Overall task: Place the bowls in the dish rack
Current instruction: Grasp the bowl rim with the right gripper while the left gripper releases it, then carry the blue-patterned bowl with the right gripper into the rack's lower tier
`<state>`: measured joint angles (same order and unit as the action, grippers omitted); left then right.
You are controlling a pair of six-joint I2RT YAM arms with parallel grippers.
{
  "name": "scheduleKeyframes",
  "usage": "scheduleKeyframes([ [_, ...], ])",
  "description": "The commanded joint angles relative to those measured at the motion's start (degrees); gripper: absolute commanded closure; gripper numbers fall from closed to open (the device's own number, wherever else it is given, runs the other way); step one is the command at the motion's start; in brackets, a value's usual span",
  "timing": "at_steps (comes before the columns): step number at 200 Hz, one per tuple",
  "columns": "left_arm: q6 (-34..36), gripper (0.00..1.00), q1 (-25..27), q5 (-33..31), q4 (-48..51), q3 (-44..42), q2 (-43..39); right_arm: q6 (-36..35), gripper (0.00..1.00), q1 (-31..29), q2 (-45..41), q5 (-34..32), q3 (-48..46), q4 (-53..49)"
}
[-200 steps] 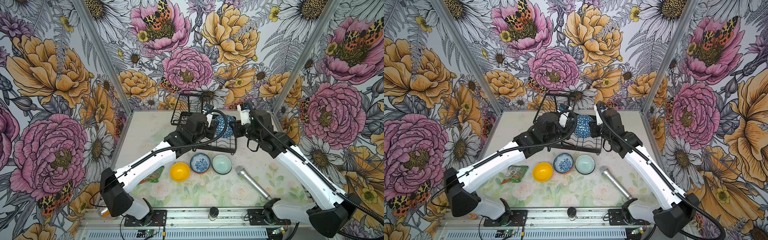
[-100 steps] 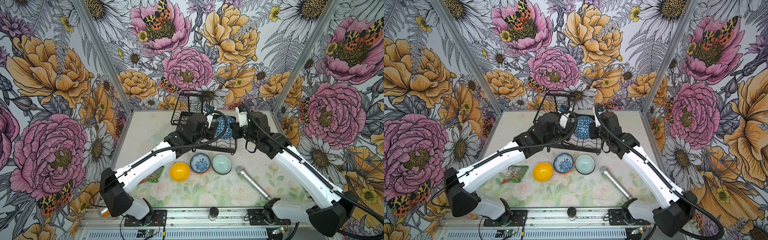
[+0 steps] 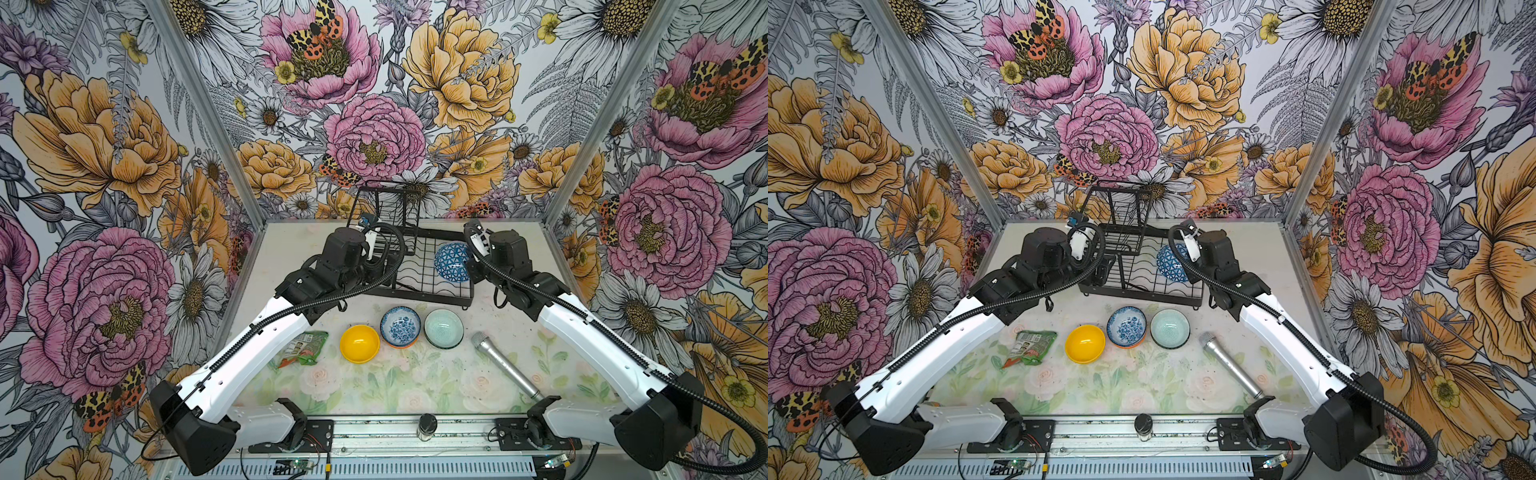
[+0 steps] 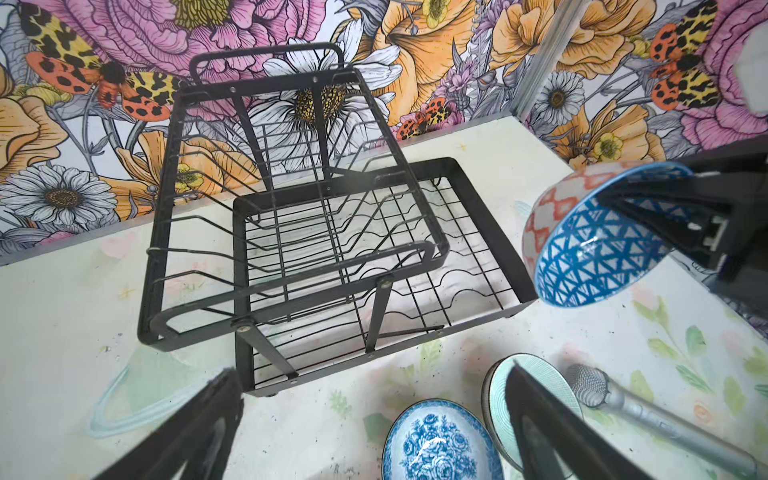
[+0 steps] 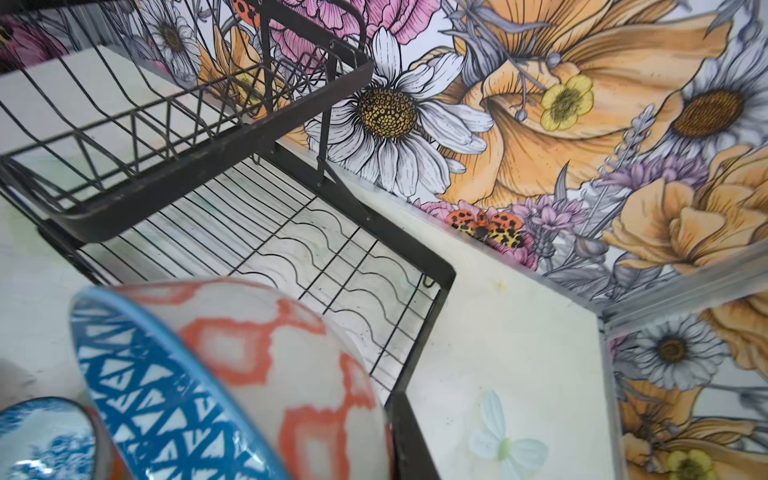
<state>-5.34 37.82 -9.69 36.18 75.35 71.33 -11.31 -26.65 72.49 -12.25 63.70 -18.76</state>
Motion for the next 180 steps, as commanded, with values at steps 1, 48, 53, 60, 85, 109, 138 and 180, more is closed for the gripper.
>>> scheduleKeyframes([
  [1, 1.44, 0.01, -0.78, 1.2, 1.7, -1.69, -0.57, -13.53, 1.0, -0.2, 0.4, -6.21, -4.29, 20.35],
  [48, 1.04, 0.01, -2.42, 3.6, 2.91, -2.0, -0.23, -34.06, 1.0, -0.95, 5.93, -10.67, -12.83, 48.65],
  [53, 0.96, 0.01, -2.84, 3.99, 2.93, -2.05, -0.18, -35.86, 1.0, -1.03, 6.82, -11.04, -13.35, 51.23],
  [60, 1.03, 0.01, -3.21, 4.55, 2.93, -1.97, -0.04, -38.24, 1.0, -1.18, 8.13, -11.85, -13.81, 54.18],
  [85, 1.37, 0.01, -4.19, 5.86, 2.91, -1.87, 0.26, -45.98, 1.0, -1.38, 13.48, -13.63, -13.62, 61.09],
  [109, 1.87, 0.01, -4.8, 6.7, 2.84, -1.7, 0.98, -51.53, 1.0, -1.56, 18.83, -14.37, -12.77, 67.13],
  [138, 2.42, 0.01, -5.53, 7.55, 2.8, -1.44, 1.55, -57.75, 1.0, -1.65, 25.39, -14.64, -10.77, 73.96],
  [180, 2.59, 0.01, -6.81, 8.53, 2.84, -2.08, 0.97, -64.18, 1.0, -1.65, 33.28, -13.69, -8.37, 81.37],
])
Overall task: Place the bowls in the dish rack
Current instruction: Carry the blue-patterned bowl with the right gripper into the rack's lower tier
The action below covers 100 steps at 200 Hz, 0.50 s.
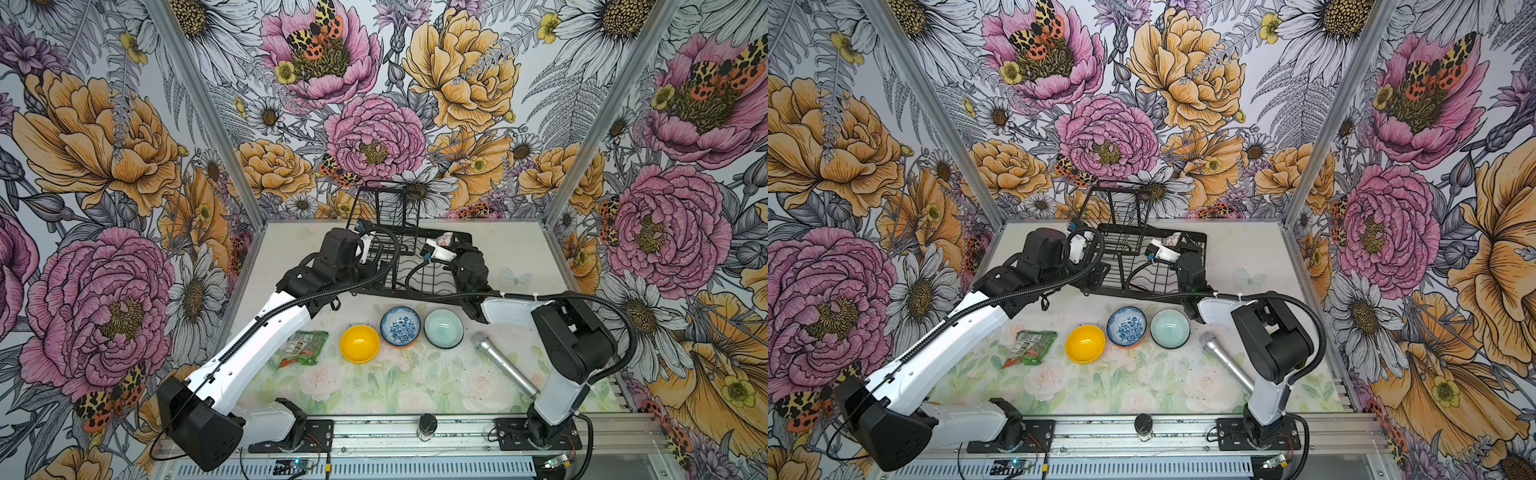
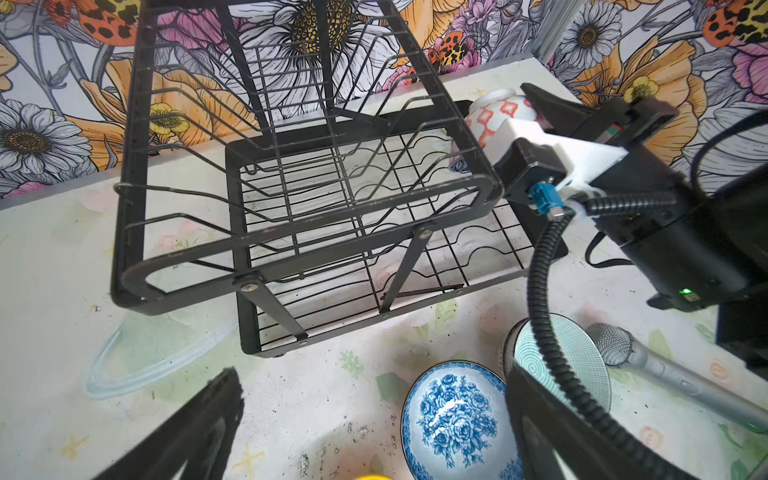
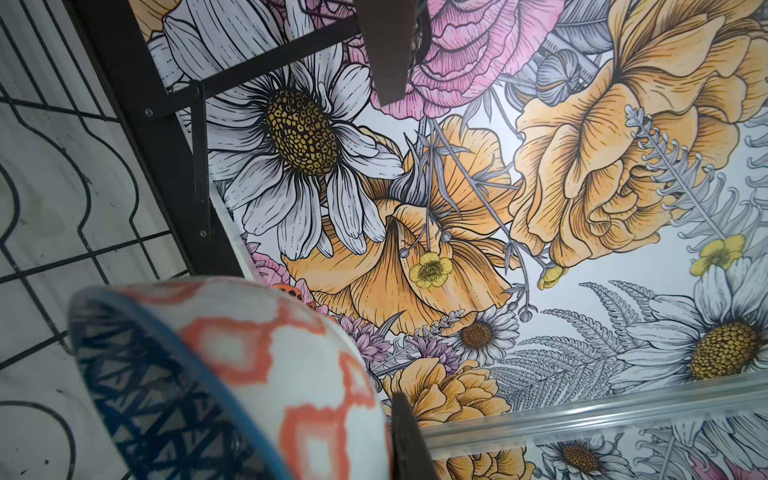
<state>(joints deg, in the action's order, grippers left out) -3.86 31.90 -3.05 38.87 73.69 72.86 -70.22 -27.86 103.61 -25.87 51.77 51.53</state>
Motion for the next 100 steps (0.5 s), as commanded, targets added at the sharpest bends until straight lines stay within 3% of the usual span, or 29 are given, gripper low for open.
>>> scheduleKeyframes([
  [1, 1.12, 0.01, -0.92, 1.89, 0.15, -0.45, -0.59, -5.32, 1.0, -0.44, 2.27, -0.02, 3.63, 11.11],
  [100, 0.7, 0.01, -1.13, 2.42, 0.24, -0.85, -1.05, -6.07, 1.0, -0.36, 13.28, 3.63, 12.49, 9.2],
])
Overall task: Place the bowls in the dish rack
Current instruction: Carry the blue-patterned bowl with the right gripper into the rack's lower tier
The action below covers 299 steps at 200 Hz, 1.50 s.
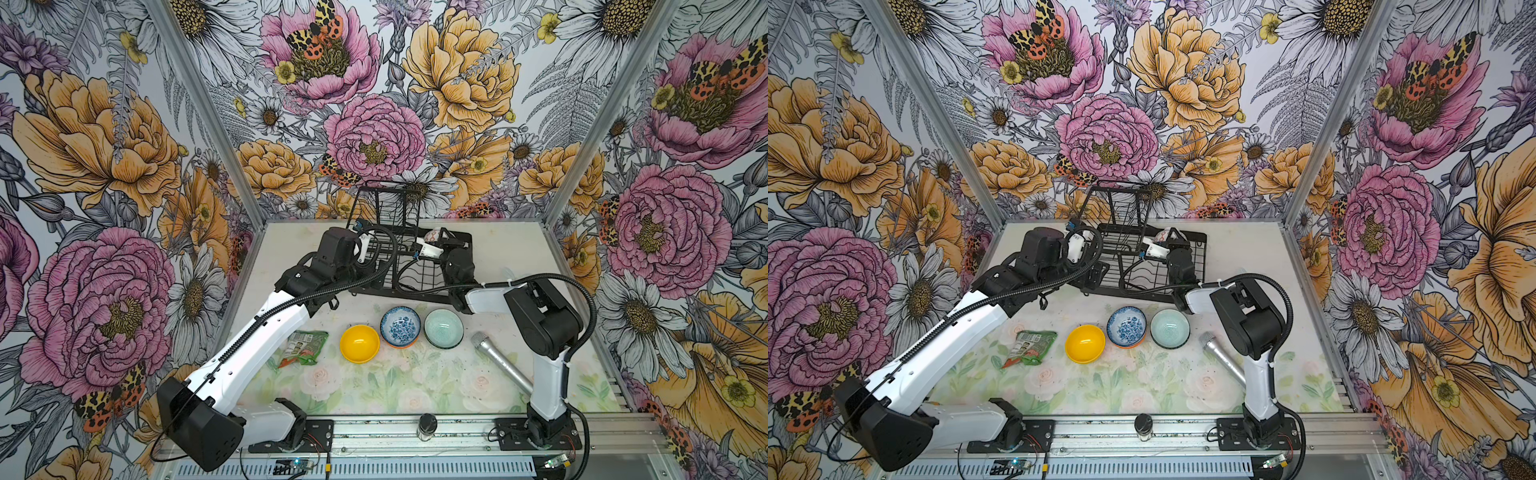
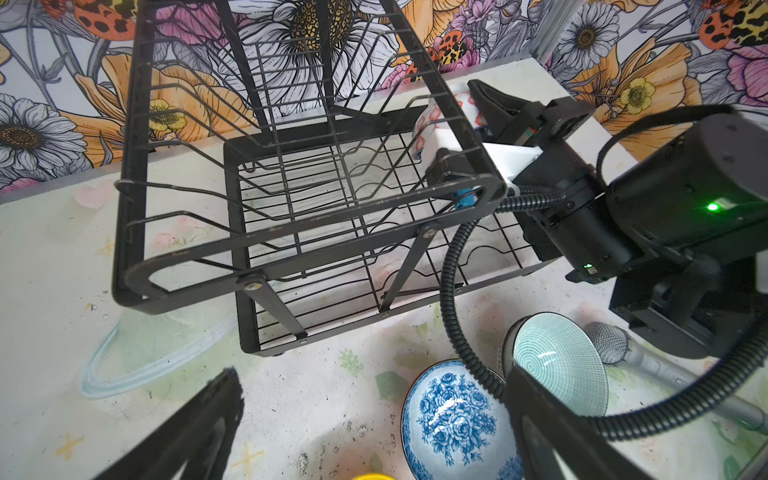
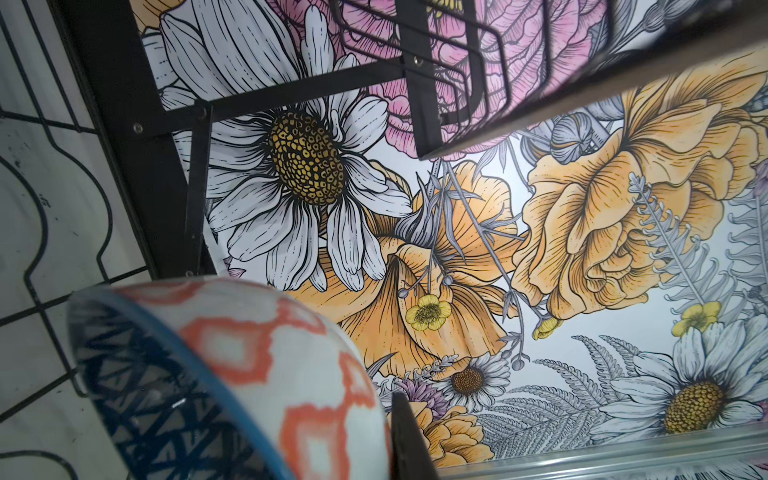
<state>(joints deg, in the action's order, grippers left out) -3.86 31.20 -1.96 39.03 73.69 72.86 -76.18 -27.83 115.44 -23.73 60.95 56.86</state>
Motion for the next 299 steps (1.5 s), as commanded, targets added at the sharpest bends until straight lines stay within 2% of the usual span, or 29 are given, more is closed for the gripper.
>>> scheduleKeyframes([
  [1, 0.74, 0.01, -0.39, 1.34, 0.09, -0.88, -1.09, -0.02, 1.0, -0.38, 1.55, 1.53, 3.39, 3.87],
  [111, 1.09, 0.01, -0.35, 1.25, 0.09, -1.42, -2.01, 1.98, 1.0, -0.38, 9.81, 2.55, 11.7, 2.47],
  [299, 1.04, 0.01, 0.09, 2.06, 0.08, -1.0, -0.85, 4.74, 1.0, -0.03, 18.0, 5.52, 22.39, -2.62],
])
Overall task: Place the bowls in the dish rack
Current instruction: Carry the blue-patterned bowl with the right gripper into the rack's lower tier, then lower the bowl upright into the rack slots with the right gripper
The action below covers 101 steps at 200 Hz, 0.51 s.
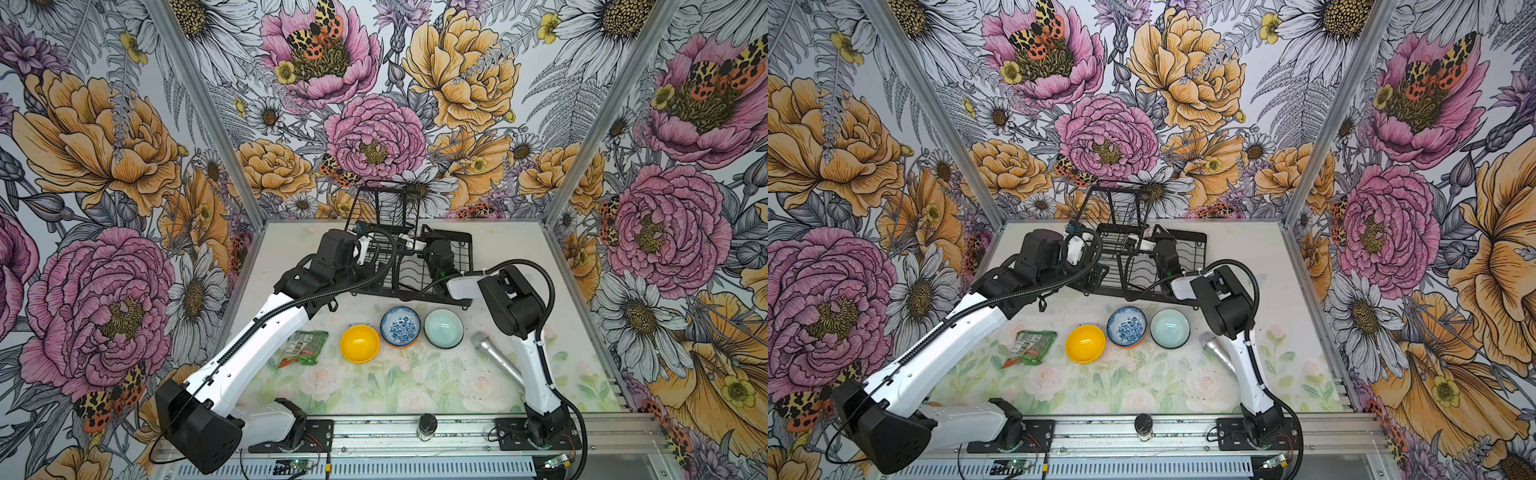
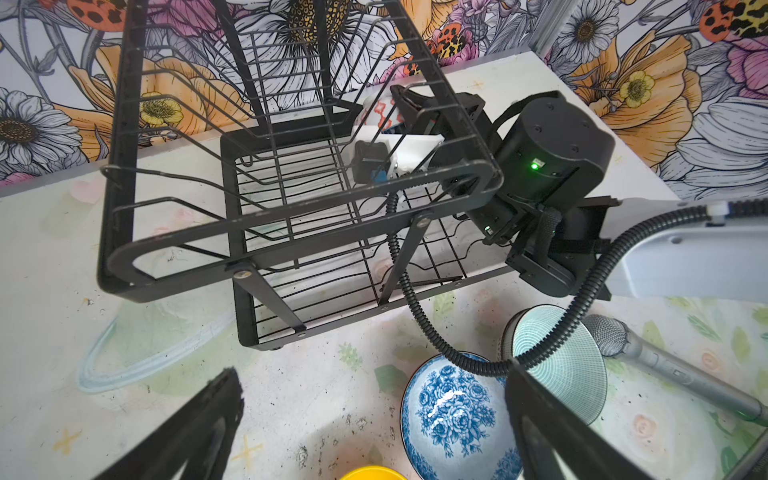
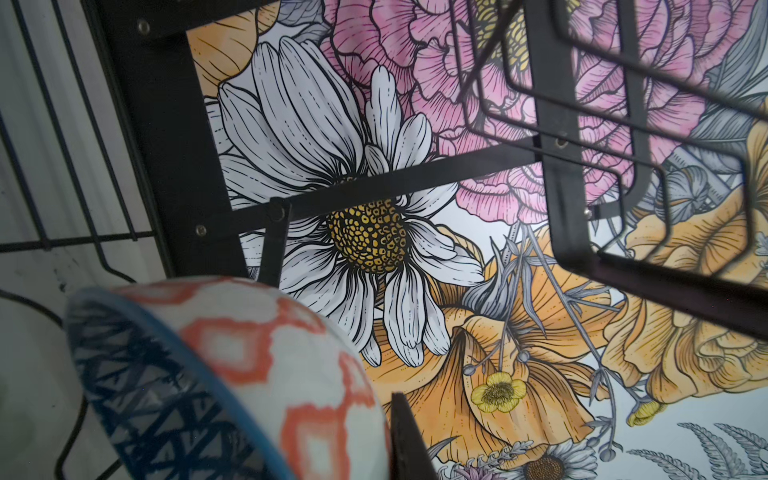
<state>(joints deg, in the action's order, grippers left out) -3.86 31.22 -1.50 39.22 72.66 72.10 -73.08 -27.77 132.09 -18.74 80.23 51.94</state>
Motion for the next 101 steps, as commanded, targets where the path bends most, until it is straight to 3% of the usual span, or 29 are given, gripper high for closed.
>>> scheduleKeyframes([
  [1, 1.04, 0.01, 0.07, 1.64, -0.11, 0.07, -0.1, 1.63, 1.0, -0.09, 1.38, 0.54, 3.15, 2.29],
  [101, 0.95, 0.01, 0.83, 1.5, -0.12, 0.46, 0.74, 2.06, 1.0, 0.0, 4.31, 0.8, 6.35, 1.43],
])
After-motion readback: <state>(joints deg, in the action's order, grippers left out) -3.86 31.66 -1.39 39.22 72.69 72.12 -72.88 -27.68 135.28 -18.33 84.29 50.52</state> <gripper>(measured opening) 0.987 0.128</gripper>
